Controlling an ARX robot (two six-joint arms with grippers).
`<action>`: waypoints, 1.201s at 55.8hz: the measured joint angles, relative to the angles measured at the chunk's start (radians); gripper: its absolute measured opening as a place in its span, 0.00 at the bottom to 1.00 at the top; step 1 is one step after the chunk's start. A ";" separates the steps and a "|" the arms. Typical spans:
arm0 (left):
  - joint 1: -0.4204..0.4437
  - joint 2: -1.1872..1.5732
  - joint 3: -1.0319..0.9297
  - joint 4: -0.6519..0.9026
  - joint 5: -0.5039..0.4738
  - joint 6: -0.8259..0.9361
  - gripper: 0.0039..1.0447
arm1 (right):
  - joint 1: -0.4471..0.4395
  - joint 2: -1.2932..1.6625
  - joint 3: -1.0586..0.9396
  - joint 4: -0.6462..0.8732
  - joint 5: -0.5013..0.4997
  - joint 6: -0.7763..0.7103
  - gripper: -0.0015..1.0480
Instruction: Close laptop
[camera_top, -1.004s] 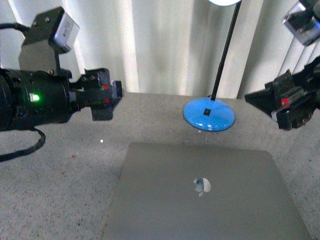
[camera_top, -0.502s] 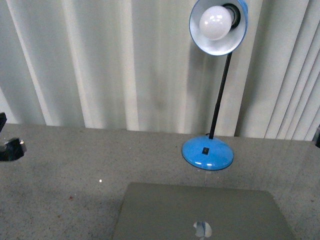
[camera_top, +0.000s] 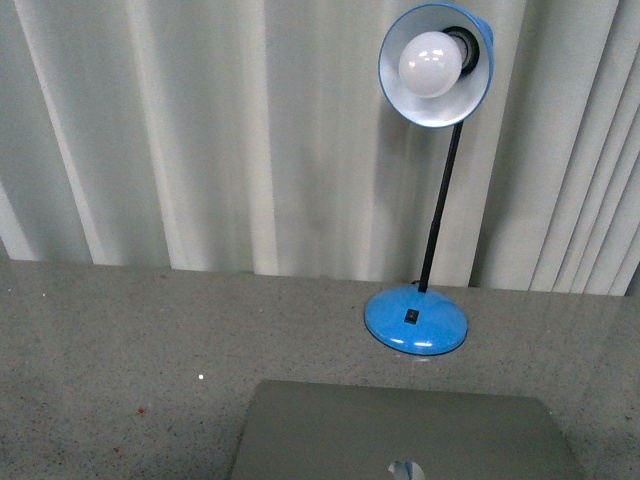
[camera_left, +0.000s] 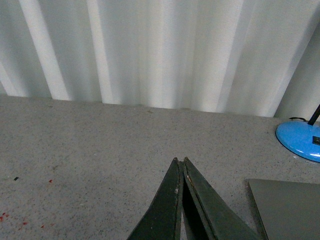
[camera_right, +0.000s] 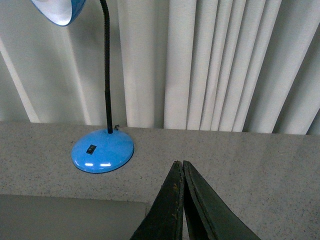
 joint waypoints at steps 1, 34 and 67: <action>0.009 -0.009 -0.003 -0.006 0.008 0.000 0.03 | -0.001 -0.020 -0.007 -0.013 -0.001 0.000 0.03; 0.071 -0.458 -0.052 -0.376 0.069 0.000 0.03 | -0.002 -0.473 -0.095 -0.372 -0.006 0.002 0.03; 0.071 -0.776 -0.053 -0.677 0.069 0.000 0.03 | -0.002 -0.818 -0.098 -0.692 -0.006 0.002 0.03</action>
